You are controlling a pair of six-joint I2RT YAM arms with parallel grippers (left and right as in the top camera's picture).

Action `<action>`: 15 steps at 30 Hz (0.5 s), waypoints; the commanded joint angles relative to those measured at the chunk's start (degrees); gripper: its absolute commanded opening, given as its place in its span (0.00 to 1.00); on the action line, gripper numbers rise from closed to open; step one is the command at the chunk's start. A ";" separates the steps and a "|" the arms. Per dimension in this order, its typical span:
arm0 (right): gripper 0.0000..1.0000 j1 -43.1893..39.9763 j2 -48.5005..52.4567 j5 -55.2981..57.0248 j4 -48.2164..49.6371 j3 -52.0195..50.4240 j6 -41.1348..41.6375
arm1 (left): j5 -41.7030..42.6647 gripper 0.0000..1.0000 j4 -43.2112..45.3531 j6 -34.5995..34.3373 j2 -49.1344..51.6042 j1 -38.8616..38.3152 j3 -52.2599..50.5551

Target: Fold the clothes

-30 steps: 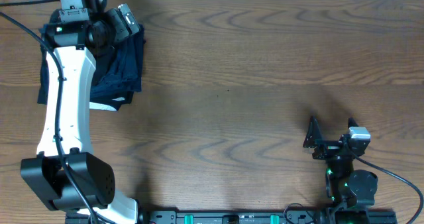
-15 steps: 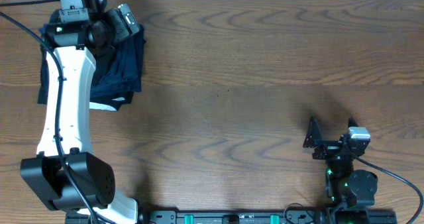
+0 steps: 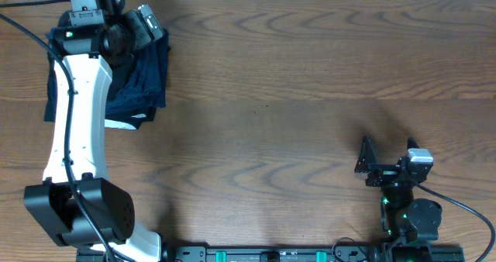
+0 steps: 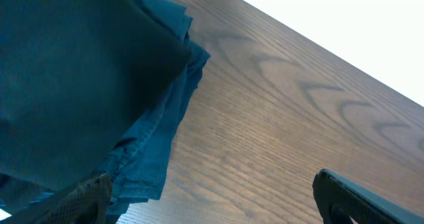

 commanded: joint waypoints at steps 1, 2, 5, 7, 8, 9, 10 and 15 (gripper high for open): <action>0.99 0.52 -0.44 1.03 -0.24 -0.11 -0.66 | -0.26 0.98 -1.18 0.74 0.33 0.13 -0.11; 0.99 0.52 -0.44 1.03 -0.24 -0.11 -0.66 | -0.26 0.98 -1.46 0.74 0.33 0.13 -0.11; 0.99 0.52 -0.44 1.01 -0.24 -0.11 -0.63 | -0.26 0.98 -2.16 0.72 0.37 0.13 -0.11; 0.99 0.52 -0.44 1.01 -0.24 -0.11 -0.63 | -0.26 0.98 -3.58 0.72 0.35 -0.20 -0.11; 0.99 0.52 -0.44 1.03 -0.24 -0.11 -0.66 | -0.26 0.98 -4.74 0.72 -0.24 -0.20 -0.11; 0.99 0.52 -0.44 1.03 -0.24 -0.11 -0.63 | -0.26 0.98 -6.54 0.72 -1.16 -0.31 -0.11; 0.99 0.52 -0.44 1.03 -0.24 -0.11 -0.66 | -0.26 0.98 -8.61 0.74 -2.38 -0.61 -0.11; 0.99 0.52 -0.44 1.01 -0.24 -0.11 -0.63 | -0.31 0.98 -15.41 0.76 -10.88 -2.95 -0.11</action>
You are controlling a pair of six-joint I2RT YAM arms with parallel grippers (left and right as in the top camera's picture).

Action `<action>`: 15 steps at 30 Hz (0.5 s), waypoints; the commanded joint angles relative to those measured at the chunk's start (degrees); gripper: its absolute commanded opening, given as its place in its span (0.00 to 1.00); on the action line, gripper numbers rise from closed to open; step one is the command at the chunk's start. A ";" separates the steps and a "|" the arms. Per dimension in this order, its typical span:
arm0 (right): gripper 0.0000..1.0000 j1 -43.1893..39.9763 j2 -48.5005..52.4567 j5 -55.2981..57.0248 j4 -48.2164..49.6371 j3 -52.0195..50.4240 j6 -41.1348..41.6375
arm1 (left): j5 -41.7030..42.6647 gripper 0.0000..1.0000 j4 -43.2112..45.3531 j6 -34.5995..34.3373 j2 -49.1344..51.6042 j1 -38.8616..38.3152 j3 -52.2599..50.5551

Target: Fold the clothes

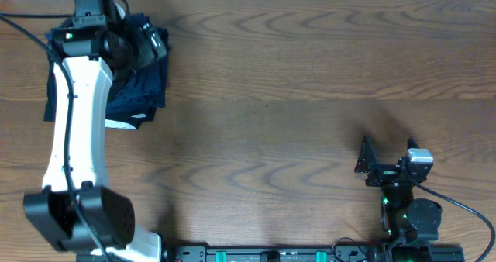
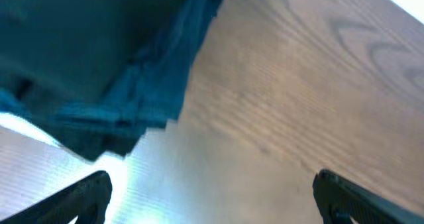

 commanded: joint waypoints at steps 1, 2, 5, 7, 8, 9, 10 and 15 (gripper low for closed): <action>0.99 0.52 -0.44 0.94 -0.24 -0.11 -0.61 | -0.24 0.98 -1.20 0.76 -9.57 -1.99 0.22; 0.99 0.52 -0.44 0.96 -0.24 -0.11 -0.61 | -0.22 0.98 -1.27 0.76 -11.93 -2.43 0.22; 0.99 0.52 -0.44 0.96 -0.24 -0.11 -0.63 | -0.22 0.98 -2.43 0.74 -18.43 -3.61 0.15; 0.99 0.52 -0.44 0.96 -0.24 -0.11 -0.61 | -0.22 0.98 -2.45 0.74 -22.62 -4.37 -0.48; 0.99 0.52 -0.44 0.94 -0.24 -0.11 -0.63 | -0.22 0.98 -2.43 0.74 -24.85 -4.74 -1.05; 0.99 0.52 -0.44 0.94 -0.24 -0.11 -0.63 | -0.22 0.98 -2.43 0.74 -27.19 -5.01 -1.90; 0.99 0.52 -0.44 0.94 -0.24 -0.11 -0.63 | -0.22 0.98 -2.40 0.72 -29.24 -5.20 -2.91; 0.99 0.52 -0.44 0.94 -0.24 -0.11 -0.63 | -0.22 0.98 -0.61 0.72 -40.41 -5.33 -11.98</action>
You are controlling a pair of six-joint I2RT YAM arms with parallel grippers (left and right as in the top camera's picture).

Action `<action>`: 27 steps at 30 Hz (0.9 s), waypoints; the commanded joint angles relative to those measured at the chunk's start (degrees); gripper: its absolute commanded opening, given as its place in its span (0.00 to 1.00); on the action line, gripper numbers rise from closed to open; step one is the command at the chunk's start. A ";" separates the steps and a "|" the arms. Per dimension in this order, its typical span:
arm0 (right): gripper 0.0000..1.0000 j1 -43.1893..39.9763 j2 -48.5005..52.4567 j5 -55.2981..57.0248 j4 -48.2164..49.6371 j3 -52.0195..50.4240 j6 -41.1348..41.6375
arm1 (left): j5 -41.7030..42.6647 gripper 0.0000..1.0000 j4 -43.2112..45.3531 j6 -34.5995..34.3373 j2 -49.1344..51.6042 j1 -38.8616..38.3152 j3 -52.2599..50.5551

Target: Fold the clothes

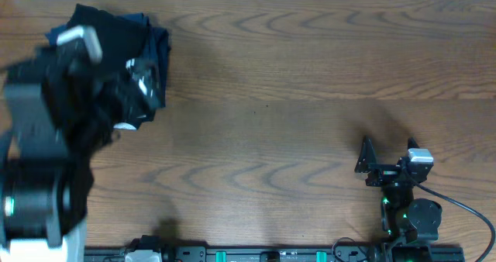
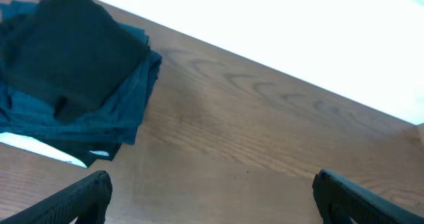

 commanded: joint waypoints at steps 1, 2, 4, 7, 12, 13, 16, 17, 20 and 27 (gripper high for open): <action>0.99 0.52 -0.42 0.76 -0.24 -0.11 -0.61 | -0.31 0.98 1.95 0.72 -6.01 -0.20 -8.07; 0.99 0.52 -0.42 0.74 -0.24 -0.11 -0.61 | -0.28 0.98 3.80 0.66 -8.74 -0.20 -11.41; 0.99 0.52 -0.42 0.76 -0.24 -0.11 -0.63 | -0.28 0.98 7.67 -0.46 -13.73 -0.20 -18.18; 0.99 0.52 -0.42 0.76 -0.24 -0.11 -0.61 | -0.31 0.98 14.60 -2.27 -21.35 -0.20 -29.40; 0.99 0.52 -0.42 0.76 -0.24 -0.11 -0.63 | -0.66 0.98 30.10 -2.47 -30.75 -0.17 -48.11; 0.99 0.52 -0.42 0.74 -0.24 -0.11 -0.63 | -0.98 0.98 33.18 -2.47 -32.20 -0.17 -51.52; 0.99 0.52 -0.42 0.74 -0.24 -0.11 -0.61 | -2.62 0.98 41.77 -2.47 -35.78 -0.17 -60.76; 0.99 0.52 -0.42 0.76 -0.24 -0.11 -0.63 | -3.63 0.98 44.92 -2.47 -36.94 -0.17 -64.15; 0.99 0.52 -0.42 0.74 -0.24 -0.11 -0.63 | -5.33 0.98 52.26 -2.47 -39.65 -0.17 -72.04; 0.99 0.52 -0.42 0.74 -0.24 -0.11 -0.63 | -8.26 0.98 61.13 -2.45 -45.40 -0.17 -84.19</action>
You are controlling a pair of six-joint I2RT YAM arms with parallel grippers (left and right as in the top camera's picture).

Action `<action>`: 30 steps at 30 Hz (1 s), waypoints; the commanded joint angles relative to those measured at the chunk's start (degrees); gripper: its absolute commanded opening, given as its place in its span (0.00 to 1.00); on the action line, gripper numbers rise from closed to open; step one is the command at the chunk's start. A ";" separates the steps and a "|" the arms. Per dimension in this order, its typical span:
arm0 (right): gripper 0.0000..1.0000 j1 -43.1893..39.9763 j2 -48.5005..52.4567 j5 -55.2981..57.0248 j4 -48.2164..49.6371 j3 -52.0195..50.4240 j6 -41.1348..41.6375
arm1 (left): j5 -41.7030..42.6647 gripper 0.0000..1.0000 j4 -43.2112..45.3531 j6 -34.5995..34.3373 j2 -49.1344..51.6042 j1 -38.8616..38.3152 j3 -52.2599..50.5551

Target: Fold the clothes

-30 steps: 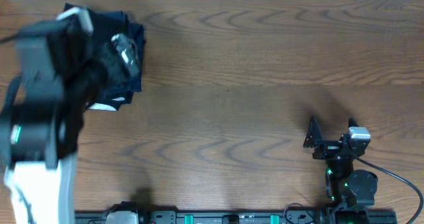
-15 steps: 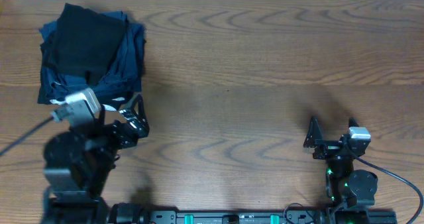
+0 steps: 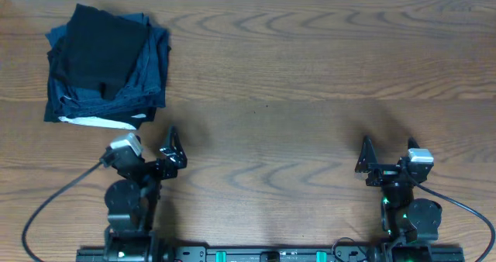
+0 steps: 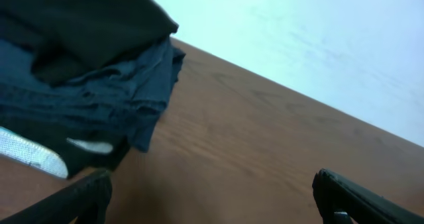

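Observation:
A pile of folded clothes (image 3: 105, 68) lies at the table's far left, with a black garment (image 3: 101, 41) on top of several dark blue ones and a white strip (image 3: 93, 122) at its near edge. The left wrist view shows the pile (image 4: 86, 85) ahead to the left. My left gripper (image 3: 151, 157) sits at the near edge, well short of the pile, open and holding nothing (image 4: 212, 207). At the near right, my right gripper (image 3: 389, 163) is open and holds nothing.
The brown wooden table (image 3: 310, 84) runs to a white wall along its far edge. Cables trail from both arm bases at the near edge.
The left arm, then a blur over the near side of the pile, now sits folded at the near edge. The whole pile is uncovered. The right arm has not moved.
My left arm first reached over the pile with its open gripper at the pile's far right corner, and stayed there. Then it was a blur nearer the front, off the pile. Now it rests at the near edge, and the pile lies alone.

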 commanded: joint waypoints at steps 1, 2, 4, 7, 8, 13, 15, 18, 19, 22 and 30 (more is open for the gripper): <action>0.99 0.52 -0.42 0.52 -0.22 -0.11 -0.48 | -2.84 0.98 2.47 -0.24 -2.64 -0.17 -3.63; 0.99 0.52 -0.42 0.52 -0.22 -0.11 -0.48 | -3.15 0.98 3.06 -0.02 -3.23 -0.17 -4.66; 0.99 0.52 -0.42 0.55 -0.22 -0.11 -0.48 | -3.89 0.98 3.37 -0.04 -4.13 -0.17 -6.01; 0.99 0.52 -0.42 0.55 -0.22 -0.11 -0.48 | -4.76 0.98 3.34 0.17 -4.90 -0.17 -7.50; 0.99 0.52 -0.42 0.55 -0.22 -0.11 -0.48 | -5.38 0.98 3.37 0.20 -5.16 -0.17 -8.17; 0.99 0.52 -0.42 0.52 -0.22 -0.11 -0.46 | -6.75 0.98 2.21 1.60 -5.92 -0.17 -9.05; 0.99 0.52 -0.42 0.52 -0.22 -0.11 -0.48 | -6.93 0.98 2.21 3.69 -5.92 -0.17 -9.05; 0.99 0.52 -0.42 0.52 -0.22 -0.11 -0.46 | -6.93 0.98 1.70 7.37 -5.95 -0.20 -9.05; 0.99 0.52 -0.42 0.55 -0.22 -0.11 -0.46 | -6.91 0.98 1.36 8.61 -5.99 -0.20 -9.05; 0.99 0.52 -0.42 0.55 -0.22 -0.11 -0.48 | -6.86 0.98 0.39 11.50 -6.62 -0.22 -9.05; 0.99 0.52 -0.42 0.52 -0.22 -0.11 -0.48 | -6.78 0.98 -4.02 16.39 -14.03 -0.28 -9.05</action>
